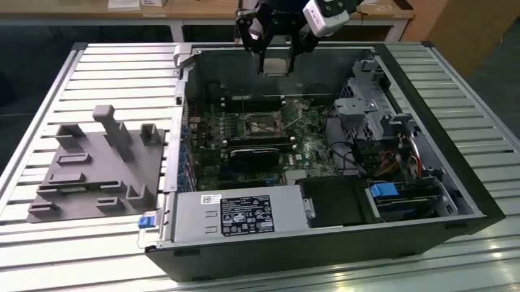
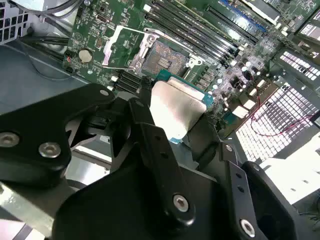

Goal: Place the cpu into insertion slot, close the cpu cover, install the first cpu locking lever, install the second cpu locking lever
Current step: 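Place the cpu into insertion slot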

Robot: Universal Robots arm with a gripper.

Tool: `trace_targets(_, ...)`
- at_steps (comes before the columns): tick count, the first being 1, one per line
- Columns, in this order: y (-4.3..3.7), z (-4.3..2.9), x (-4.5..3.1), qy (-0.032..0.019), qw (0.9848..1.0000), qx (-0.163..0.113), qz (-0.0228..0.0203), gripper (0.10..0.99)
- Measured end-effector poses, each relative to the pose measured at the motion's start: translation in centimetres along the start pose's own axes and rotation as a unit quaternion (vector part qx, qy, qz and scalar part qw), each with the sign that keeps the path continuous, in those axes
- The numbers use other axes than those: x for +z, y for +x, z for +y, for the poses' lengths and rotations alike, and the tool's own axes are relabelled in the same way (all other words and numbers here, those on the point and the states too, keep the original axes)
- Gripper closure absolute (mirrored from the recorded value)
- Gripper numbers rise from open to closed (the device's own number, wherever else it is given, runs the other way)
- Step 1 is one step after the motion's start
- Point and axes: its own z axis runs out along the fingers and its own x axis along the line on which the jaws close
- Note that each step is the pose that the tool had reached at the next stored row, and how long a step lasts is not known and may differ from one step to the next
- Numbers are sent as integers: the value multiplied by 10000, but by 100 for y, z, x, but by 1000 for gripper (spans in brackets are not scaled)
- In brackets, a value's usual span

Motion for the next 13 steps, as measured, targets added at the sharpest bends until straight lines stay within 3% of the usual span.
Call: trace_targets(13, 0, -3, 11, 1, 10000, 0, 0, 549)
